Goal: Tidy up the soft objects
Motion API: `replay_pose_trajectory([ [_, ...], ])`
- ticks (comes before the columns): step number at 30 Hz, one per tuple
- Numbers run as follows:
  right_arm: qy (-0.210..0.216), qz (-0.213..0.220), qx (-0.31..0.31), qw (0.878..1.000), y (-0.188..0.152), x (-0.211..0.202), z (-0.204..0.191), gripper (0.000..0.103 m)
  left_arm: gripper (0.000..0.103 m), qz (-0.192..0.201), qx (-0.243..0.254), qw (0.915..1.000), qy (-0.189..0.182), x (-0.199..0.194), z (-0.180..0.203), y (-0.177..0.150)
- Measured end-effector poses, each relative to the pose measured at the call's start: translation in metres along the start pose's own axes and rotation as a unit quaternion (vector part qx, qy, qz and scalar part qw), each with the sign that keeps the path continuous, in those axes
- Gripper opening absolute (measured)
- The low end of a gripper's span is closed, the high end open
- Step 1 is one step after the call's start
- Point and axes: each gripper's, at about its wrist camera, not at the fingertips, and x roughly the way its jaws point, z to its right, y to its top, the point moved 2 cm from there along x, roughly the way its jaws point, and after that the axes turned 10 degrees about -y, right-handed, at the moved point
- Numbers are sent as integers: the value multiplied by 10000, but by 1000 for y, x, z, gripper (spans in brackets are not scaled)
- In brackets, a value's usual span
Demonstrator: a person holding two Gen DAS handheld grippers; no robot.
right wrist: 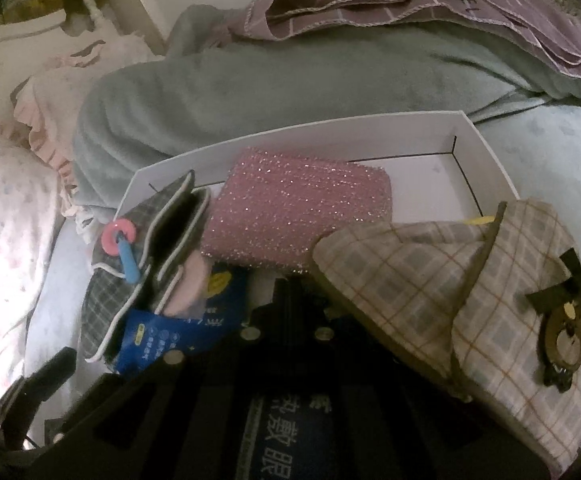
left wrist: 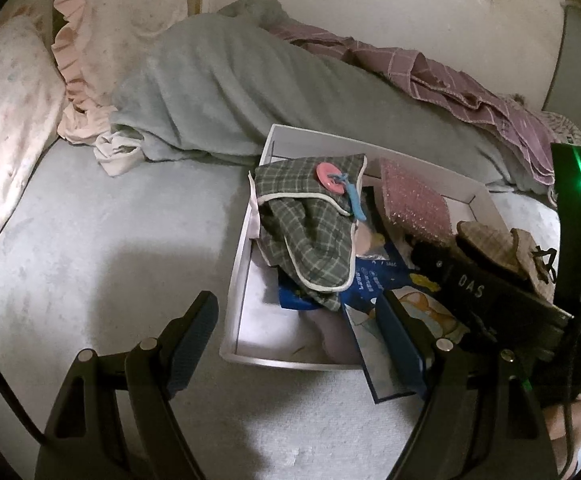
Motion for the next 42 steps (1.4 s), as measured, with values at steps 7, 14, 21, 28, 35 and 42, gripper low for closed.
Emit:
replay_pose_trajectory([
  [7,409,-197,47,9990,1,-14,7,4,82,-39,50,10000,23,1,3,0],
  [14,484,-34,73,9988,3,-49,3,47,82,-141,-145,9997,-131,-8,2,4],
  [21,265,-704,-89,9971,6,-83,4,47,81,-971,-468,9942,-48,-11,-12,2],
  [28,26,-1433,-786,9866,-13,-81,-5,47,80,-1305,-290,9910,-111,-34,-15,-5],
  [35,270,-1405,-1141,9831,-19,-113,-7,47,79,-1327,125,9910,108,-46,-9,-7],
  [42,-13,-2194,-2029,9543,-58,-63,-37,47,79,-1467,-65,9872,614,-30,-25,-9],
])
